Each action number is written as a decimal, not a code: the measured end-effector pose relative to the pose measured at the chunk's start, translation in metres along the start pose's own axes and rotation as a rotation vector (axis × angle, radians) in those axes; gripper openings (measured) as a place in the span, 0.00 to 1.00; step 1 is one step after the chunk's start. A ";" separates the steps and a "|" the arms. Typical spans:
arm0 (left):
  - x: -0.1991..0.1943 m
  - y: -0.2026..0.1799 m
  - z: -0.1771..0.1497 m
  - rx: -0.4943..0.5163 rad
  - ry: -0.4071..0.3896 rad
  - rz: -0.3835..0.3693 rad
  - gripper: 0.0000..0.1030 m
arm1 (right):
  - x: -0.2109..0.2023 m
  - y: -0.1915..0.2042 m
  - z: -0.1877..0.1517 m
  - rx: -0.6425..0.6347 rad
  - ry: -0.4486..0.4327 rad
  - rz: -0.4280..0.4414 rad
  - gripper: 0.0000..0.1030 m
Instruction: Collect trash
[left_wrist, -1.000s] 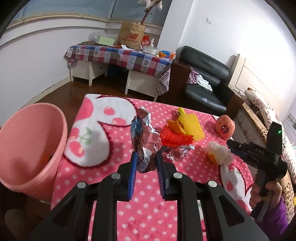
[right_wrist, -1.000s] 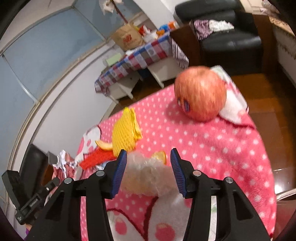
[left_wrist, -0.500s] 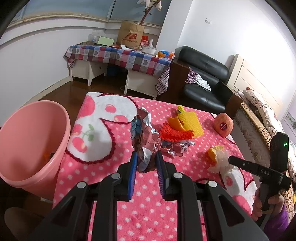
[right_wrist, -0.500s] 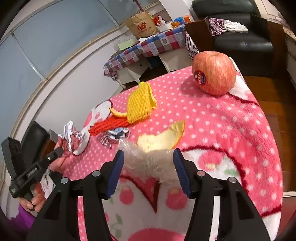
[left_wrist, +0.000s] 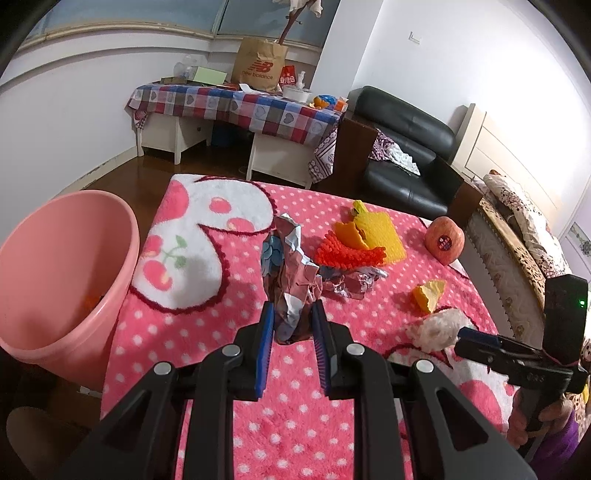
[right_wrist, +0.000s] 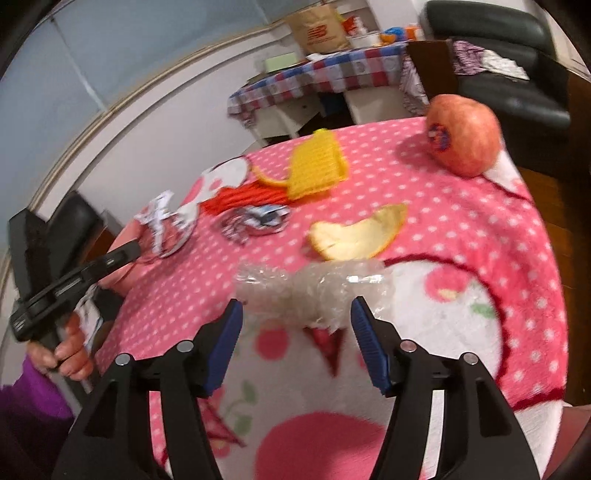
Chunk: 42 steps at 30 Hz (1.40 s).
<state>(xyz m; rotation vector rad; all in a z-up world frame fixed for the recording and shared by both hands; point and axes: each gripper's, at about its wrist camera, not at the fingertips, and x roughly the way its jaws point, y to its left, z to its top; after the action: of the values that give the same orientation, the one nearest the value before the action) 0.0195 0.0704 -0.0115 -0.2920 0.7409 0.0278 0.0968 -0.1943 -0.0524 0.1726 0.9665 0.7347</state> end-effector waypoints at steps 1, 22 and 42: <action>0.000 0.000 -0.001 0.001 0.000 -0.001 0.19 | -0.002 0.002 -0.001 -0.003 -0.002 0.009 0.60; 0.000 0.008 0.000 -0.011 0.004 0.007 0.19 | 0.030 -0.060 0.052 0.195 -0.086 -0.205 0.32; -0.022 0.007 0.001 0.007 -0.064 0.013 0.19 | -0.029 -0.001 0.041 0.166 -0.303 -0.177 0.06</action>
<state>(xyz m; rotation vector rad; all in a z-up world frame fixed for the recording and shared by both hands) 0.0033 0.0792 0.0022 -0.2784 0.6792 0.0466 0.1197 -0.2060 -0.0091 0.3293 0.7408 0.4493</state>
